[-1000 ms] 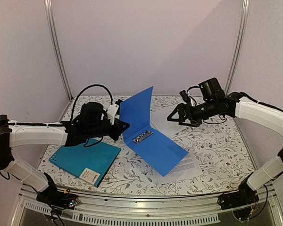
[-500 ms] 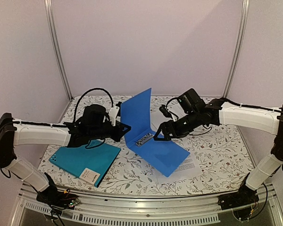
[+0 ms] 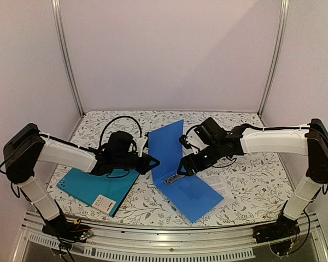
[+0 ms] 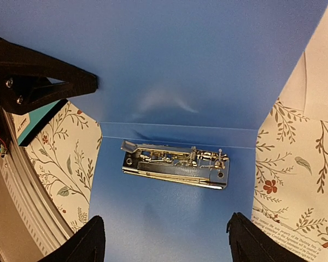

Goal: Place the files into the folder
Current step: Open the folder at the center of the board.

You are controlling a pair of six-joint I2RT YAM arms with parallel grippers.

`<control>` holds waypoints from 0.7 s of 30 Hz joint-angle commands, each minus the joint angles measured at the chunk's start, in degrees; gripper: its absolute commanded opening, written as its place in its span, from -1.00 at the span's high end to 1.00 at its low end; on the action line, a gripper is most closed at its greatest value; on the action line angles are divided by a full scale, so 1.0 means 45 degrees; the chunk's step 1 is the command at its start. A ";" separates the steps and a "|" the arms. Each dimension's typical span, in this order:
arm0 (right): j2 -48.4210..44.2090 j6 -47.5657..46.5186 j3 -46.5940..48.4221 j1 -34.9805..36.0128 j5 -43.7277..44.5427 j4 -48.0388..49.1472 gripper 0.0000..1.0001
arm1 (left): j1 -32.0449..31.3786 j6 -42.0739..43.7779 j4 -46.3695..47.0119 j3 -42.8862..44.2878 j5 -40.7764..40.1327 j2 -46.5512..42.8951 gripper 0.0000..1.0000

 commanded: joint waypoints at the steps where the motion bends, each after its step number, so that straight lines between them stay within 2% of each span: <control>1: -0.0488 -0.0477 -0.0436 -0.0011 0.0849 0.0243 -0.56 | 0.0204 0.0202 0.0210 0.0779 0.1721 0.0521 0.98; 5: -0.0889 -0.0613 -0.0941 0.0009 0.0680 0.0623 -0.55 | 0.0388 0.0211 0.0047 0.1028 0.1950 0.0755 0.98; 11: -0.0789 -0.0545 -0.1837 -0.0005 0.0504 0.1689 -0.53 | 0.0873 0.0331 -0.0428 0.1552 0.3219 0.1188 0.98; 21: -0.0574 -0.0437 -0.2519 0.0366 0.0800 0.2559 -0.47 | 0.1810 0.0607 0.0570 0.1521 0.5495 0.1816 0.93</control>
